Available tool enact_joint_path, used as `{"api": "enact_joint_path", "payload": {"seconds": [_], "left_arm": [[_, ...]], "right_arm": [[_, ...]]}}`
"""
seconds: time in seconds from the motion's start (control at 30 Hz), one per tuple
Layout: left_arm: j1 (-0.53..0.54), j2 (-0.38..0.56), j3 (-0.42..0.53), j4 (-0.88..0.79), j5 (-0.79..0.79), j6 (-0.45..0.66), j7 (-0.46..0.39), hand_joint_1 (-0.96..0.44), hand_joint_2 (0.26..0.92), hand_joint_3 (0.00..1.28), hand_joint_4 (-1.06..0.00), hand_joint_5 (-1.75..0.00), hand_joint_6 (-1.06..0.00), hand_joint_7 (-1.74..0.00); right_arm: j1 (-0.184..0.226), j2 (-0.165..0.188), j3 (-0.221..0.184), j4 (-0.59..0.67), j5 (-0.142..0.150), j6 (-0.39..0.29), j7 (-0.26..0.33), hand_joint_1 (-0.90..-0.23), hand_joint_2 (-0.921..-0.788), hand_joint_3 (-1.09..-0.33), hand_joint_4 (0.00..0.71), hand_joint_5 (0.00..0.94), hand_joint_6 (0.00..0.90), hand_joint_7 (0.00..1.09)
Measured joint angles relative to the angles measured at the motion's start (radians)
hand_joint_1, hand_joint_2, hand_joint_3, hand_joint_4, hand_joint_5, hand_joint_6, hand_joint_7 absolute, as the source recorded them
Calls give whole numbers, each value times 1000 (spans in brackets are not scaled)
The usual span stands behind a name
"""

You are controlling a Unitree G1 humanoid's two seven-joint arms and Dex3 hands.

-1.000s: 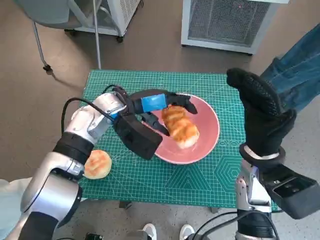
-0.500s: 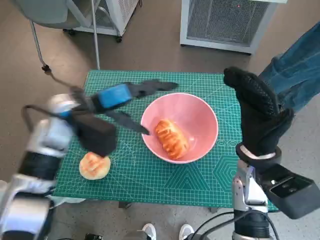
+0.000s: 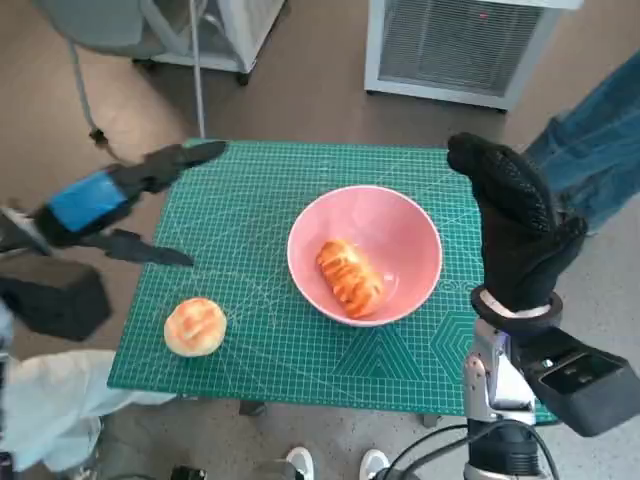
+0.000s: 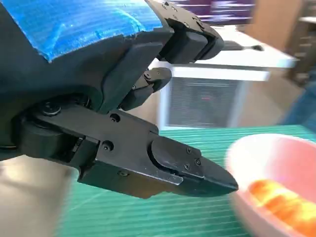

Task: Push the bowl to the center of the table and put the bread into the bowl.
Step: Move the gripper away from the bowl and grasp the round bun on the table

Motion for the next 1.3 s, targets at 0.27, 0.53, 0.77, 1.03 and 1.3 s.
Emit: {"api": "enact_joint_path", "payload": {"seconds": [0.27,0.53,0.77,1.03,1.3], "left_arm": [[174,52,77,-61,-28,3,-17,-83,780,1,-105,-26,-220,-57],[286,62,92,-112,-28,11,-34,-42,785,9,-150,-20,-261,-44],[317,60,69,-127,-9,15,-37,8,785,6,-179,-15,-291,-36],[328,43,-4,-124,56,9,-30,18,789,6,-196,-9,-314,-28],[306,19,-93,-57,136,-23,0,-12,798,8,-201,-5,-317,-18]], "right_arm": [[-1,4,13,1,-4,0,0,-600,-921,-758,270,20,-1,751],[-3,4,16,11,0,0,6,-598,-921,-759,268,20,-1,751],[-4,2,16,13,5,7,16,-597,-921,-759,267,20,-1,751],[-4,-2,15,0,10,21,23,-597,-921,-760,267,20,-1,741],[-4,-11,11,-1,14,22,31,-597,-921,-763,268,21,-1,741]]}}
